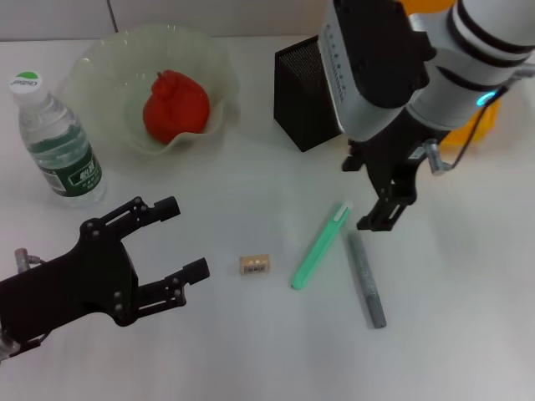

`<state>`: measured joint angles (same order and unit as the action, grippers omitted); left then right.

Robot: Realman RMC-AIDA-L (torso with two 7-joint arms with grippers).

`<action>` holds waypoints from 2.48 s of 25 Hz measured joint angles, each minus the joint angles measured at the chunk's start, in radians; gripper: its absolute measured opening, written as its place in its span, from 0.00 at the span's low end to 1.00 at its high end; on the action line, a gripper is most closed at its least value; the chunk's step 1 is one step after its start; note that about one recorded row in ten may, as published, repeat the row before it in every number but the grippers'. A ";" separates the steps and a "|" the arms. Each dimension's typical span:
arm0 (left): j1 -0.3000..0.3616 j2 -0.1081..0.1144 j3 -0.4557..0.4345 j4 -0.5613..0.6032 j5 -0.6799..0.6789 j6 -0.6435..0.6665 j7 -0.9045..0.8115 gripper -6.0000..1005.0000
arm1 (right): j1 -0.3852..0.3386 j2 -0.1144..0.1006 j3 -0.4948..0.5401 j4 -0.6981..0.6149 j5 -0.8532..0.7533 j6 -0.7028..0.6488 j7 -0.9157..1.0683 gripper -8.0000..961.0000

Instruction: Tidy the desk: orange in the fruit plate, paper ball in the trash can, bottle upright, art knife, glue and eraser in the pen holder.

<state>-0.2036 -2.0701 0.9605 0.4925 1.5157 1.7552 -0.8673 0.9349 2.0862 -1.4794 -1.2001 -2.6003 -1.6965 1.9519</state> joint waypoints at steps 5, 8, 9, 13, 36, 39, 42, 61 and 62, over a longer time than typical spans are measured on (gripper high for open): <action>0.001 0.000 0.000 0.001 0.002 0.001 0.011 0.84 | 0.023 0.001 -0.035 0.108 0.018 0.097 -0.026 0.87; 0.001 0.000 0.007 0.001 0.002 0.001 0.012 0.84 | 0.051 0.002 -0.040 0.202 0.046 0.139 -0.027 0.87; 0.001 0.000 0.007 0.001 0.002 0.001 0.012 0.84 | 0.060 0.002 -0.040 0.227 0.057 0.147 -0.027 0.87; -0.002 -0.001 0.017 0.000 0.002 0.000 0.012 0.84 | 0.086 0.004 -0.049 0.300 0.082 0.181 -0.078 0.87; -0.010 -0.002 0.041 0.000 -0.005 0.000 0.013 0.84 | 0.135 0.006 -0.117 0.511 0.131 0.350 -0.187 0.83; -0.010 -0.003 0.041 0.000 -0.005 0.000 0.013 0.84 | 0.136 0.006 -0.117 0.522 0.131 0.356 -0.183 0.82; -0.010 -0.003 0.041 0.000 -0.005 0.001 0.013 0.84 | 0.137 0.006 -0.116 0.528 0.130 0.367 -0.181 0.82; -0.010 -0.004 0.041 0.000 -0.007 0.006 0.013 0.84 | 0.149 0.006 -0.136 0.557 0.126 0.394 -0.185 0.47; -0.011 -0.004 0.041 0.000 -0.008 0.006 0.013 0.84 | 0.149 0.006 -0.140 0.557 0.125 0.394 -0.184 0.46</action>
<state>-0.2144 -2.0739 1.0017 0.4924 1.5082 1.7610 -0.8544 1.0837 2.0923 -1.6198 -0.6427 -2.4748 -1.3022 1.7679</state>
